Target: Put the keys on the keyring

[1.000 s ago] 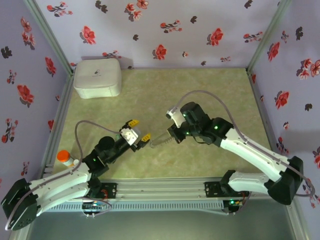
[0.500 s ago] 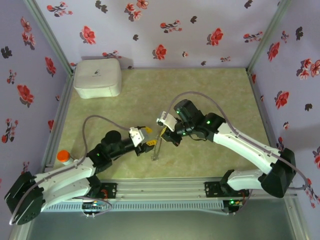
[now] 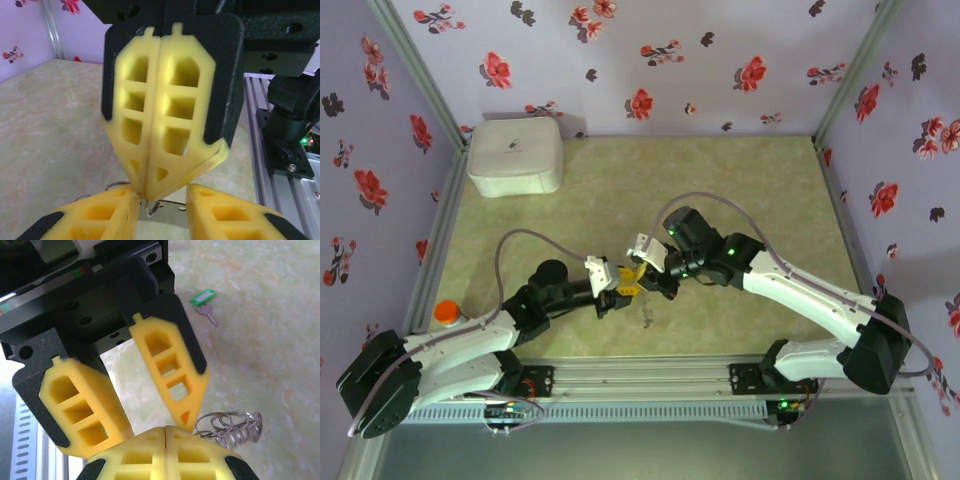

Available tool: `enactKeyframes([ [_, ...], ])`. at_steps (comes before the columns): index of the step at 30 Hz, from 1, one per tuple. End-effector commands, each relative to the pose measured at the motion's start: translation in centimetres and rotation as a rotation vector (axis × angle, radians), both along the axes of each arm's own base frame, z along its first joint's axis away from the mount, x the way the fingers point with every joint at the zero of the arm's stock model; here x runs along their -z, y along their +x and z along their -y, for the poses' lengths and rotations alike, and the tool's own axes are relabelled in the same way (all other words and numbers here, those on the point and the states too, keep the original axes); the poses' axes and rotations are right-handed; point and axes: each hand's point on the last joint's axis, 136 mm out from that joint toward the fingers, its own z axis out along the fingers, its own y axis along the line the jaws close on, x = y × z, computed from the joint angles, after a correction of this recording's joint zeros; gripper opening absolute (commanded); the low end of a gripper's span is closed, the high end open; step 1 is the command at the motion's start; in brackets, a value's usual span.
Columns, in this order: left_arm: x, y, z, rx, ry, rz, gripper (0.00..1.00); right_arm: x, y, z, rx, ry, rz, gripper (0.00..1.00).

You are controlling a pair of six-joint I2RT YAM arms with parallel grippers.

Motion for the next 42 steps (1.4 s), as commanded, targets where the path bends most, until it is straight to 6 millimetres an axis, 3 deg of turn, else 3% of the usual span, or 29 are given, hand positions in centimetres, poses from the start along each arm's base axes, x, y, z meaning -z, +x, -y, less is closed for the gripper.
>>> enactKeyframes([
  [1,0.3,-0.7,0.1,0.039,-0.012,-0.014,0.29,-0.8,-0.5,-1.0,-0.056,0.059,0.029,0.00],
  [12,0.7,-1.9,-1.2,0.048,-0.043,-0.020,0.31,-1.4,-2.0,-0.8,-0.100,0.172,0.036,0.00],
  [18,-0.1,-2.4,-1.8,0.042,-0.090,-0.045,0.33,-2.8,-3.2,-0.9,-0.138,0.305,0.048,0.00],
  [28,-2.0,-3.6,-1.1,0.127,-0.120,-0.108,0.28,-4.5,-4.4,-1.1,-0.191,0.388,0.031,0.00],
  [42,-3.7,-4.2,-1.0,0.165,-0.171,-0.096,0.24,-3.3,-4.4,-0.9,-0.183,0.355,0.037,0.00],
])
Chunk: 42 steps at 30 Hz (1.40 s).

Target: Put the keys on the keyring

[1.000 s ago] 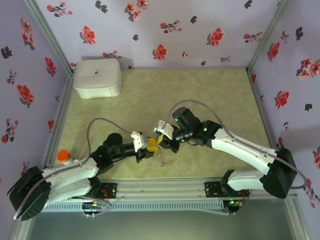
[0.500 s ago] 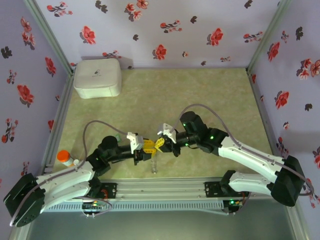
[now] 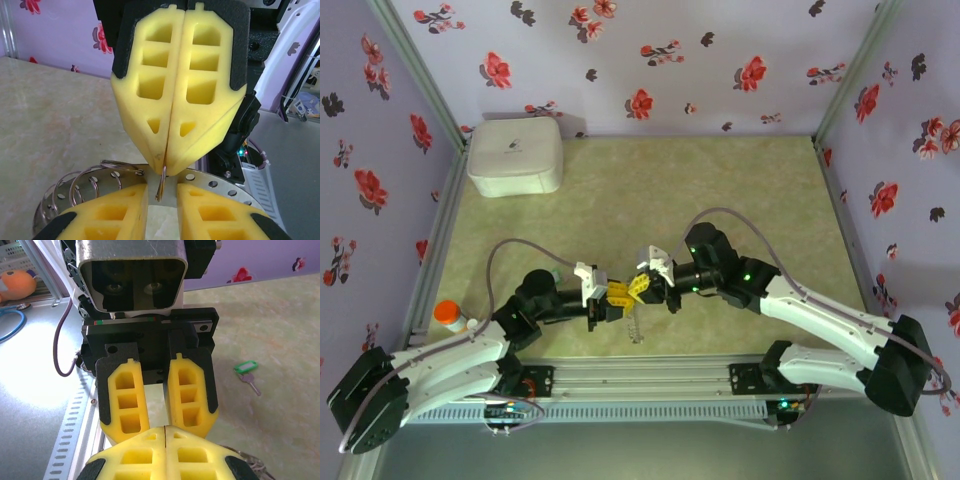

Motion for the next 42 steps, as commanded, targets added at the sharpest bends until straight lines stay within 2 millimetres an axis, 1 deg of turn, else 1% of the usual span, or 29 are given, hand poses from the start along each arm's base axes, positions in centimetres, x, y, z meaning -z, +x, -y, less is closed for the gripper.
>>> enactKeyframes([
  [1,-2.6,-0.3,0.1,0.026,-0.070,0.041,0.23,-0.3,-0.5,-0.1,-0.022,0.017,0.010,0.00],
  [5,-2.3,-0.4,0.0,0.027,-0.062,0.042,0.19,0.0,-0.8,0.0,-0.029,0.010,0.002,0.00],
  [12,-2.2,-0.3,0.0,0.025,-0.059,0.047,0.14,0.4,-1.3,0.0,-0.048,-0.006,-0.020,0.00],
  [15,-2.3,-0.3,0.0,0.025,-0.063,0.050,0.10,0.5,-1.4,-0.1,-0.054,-0.011,-0.025,0.00],
  [18,-2.4,-0.3,0.0,0.024,-0.070,0.057,0.01,0.7,-1.5,-0.2,-0.058,-0.017,-0.030,0.00],
  [21,-2.5,-0.3,0.0,0.023,-0.071,0.062,0.00,0.9,-1.4,-0.3,-0.046,-0.024,-0.031,0.00],
  [22,-2.5,-0.3,0.0,0.023,-0.070,0.065,0.00,0.8,-1.0,-0.2,-0.021,-0.022,-0.027,0.09],
  [23,-2.5,-0.2,0.0,0.018,-0.069,0.069,0.00,0.7,-0.7,-0.1,0.003,-0.020,-0.018,0.24],
  [24,-2.4,-0.1,0.0,0.010,-0.065,0.073,0.00,0.4,-0.3,0.1,0.030,-0.014,0.000,0.34],
  [25,-2.2,0.1,0.0,-0.001,-0.059,0.081,0.00,0.0,0.1,0.4,0.063,-0.006,0.025,0.40],
  [26,-2.0,0.4,-0.1,-0.019,-0.049,0.092,0.00,-0.3,0.5,1.0,0.097,-0.001,0.054,0.43],
  [27,-1.9,0.6,-0.2,-0.033,-0.040,0.105,0.00,-0.7,0.8,1.5,0.127,0.004,0.082,0.45],
  [28,-1.7,0.9,-0.2,-0.048,-0.030,0.122,0.00,-1.0,1.1,2.1,0.157,0.008,0.112,0.45],
  [30,-1.6,1.3,-0.3,-0.071,-0.018,0.144,0.00,-1.0,1.5,3.4,0.211,0.000,0.164,0.45],
  [33,-1.7,1.6,-0.3,-0.085,-0.010,0.199,0.00,0.3,1.2,4.6,0.216,-0.034,0.219,0.37],
  [35,-1.6,1.7,-0.2,-0.085,0.003,0.213,0.00,0.7,0.6,4.5,0.186,-0.038,0.219,0.32],
  [38,-1.3,1.8,-0.1,-0.081,0.024,0.221,0.00,0.4,0.2,3.6,0.155,-0.033,0.216,0.29],
  [42,-0.9,1.6,-0.1,-0.074,0.043,0.227,0.00,0.8,0.5,2.5,0.131,-0.055,0.223,0.29],
])
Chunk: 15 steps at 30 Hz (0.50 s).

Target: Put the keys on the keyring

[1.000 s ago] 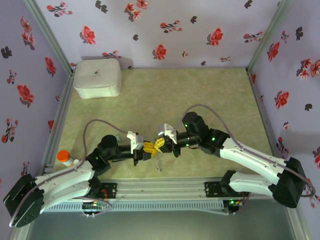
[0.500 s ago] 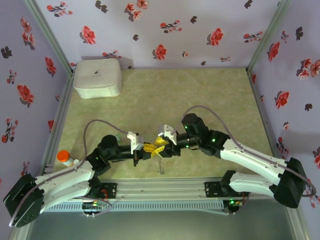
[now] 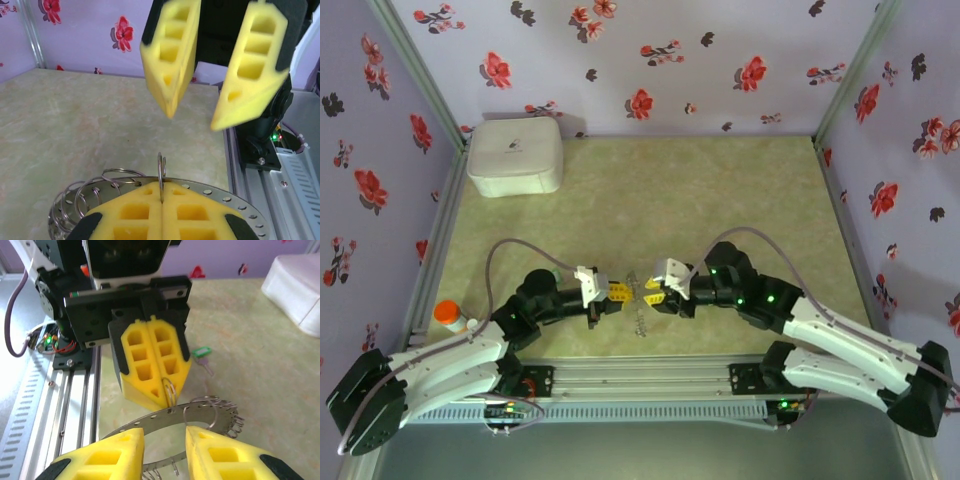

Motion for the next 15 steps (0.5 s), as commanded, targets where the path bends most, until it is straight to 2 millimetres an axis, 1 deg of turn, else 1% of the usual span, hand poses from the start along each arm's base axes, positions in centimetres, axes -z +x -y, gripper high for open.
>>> enactKeyframes([
  [1,-1.6,0.4,0.3,-0.004,-0.015,0.072,0.00,-0.5,0.4,-0.8,-0.017,-0.002,0.037,0.29],
  [6,-1.4,0.1,0.5,0.010,-0.008,0.074,0.00,-0.5,0.2,-2.2,-0.059,0.019,0.025,0.29],
  [12,-1.3,-0.1,0.6,0.022,-0.006,0.079,0.00,-0.5,0.6,-2.6,-0.055,0.022,0.036,0.30],
  [15,-1.5,-0.1,0.7,0.024,-0.013,0.090,0.00,-0.4,0.6,-2.8,-0.058,0.016,0.028,0.28],
])
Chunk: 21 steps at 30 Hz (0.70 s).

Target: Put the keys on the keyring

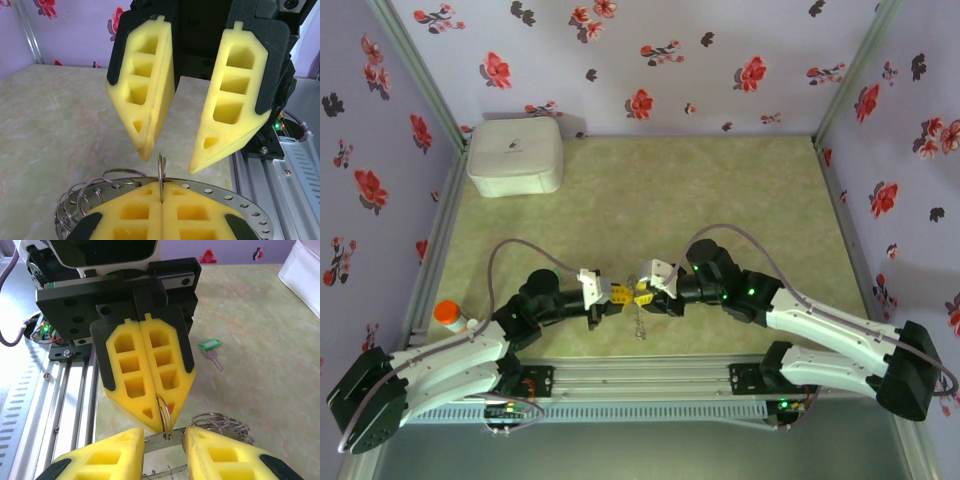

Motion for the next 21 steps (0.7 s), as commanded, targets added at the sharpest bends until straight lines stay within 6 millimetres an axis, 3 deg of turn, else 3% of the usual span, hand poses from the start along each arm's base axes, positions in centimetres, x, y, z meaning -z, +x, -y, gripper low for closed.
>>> enactKeyframes([
  [1,-2.3,0.0,0.5,0.015,-0.046,0.072,0.00,-1.9,-0.1,-0.9,-0.034,0.046,0.032,0.26],
  [6,-2.3,0.0,0.6,0.015,-0.046,0.073,0.00,-1.5,-0.7,-1.2,-0.068,0.031,0.006,0.17],
  [11,-2.3,-0.1,0.6,0.021,-0.045,0.070,0.00,-1.0,-1.2,-1.4,-0.098,0.011,-0.027,0.15],
  [16,-2.2,0.0,0.5,0.019,-0.042,0.072,0.00,-0.4,-1.5,-1.1,-0.119,-0.025,-0.033,0.00],
  [21,-2.1,0.1,0.5,0.014,-0.039,0.072,0.00,-0.1,-1.8,-1.0,-0.136,-0.040,-0.041,0.00],
])
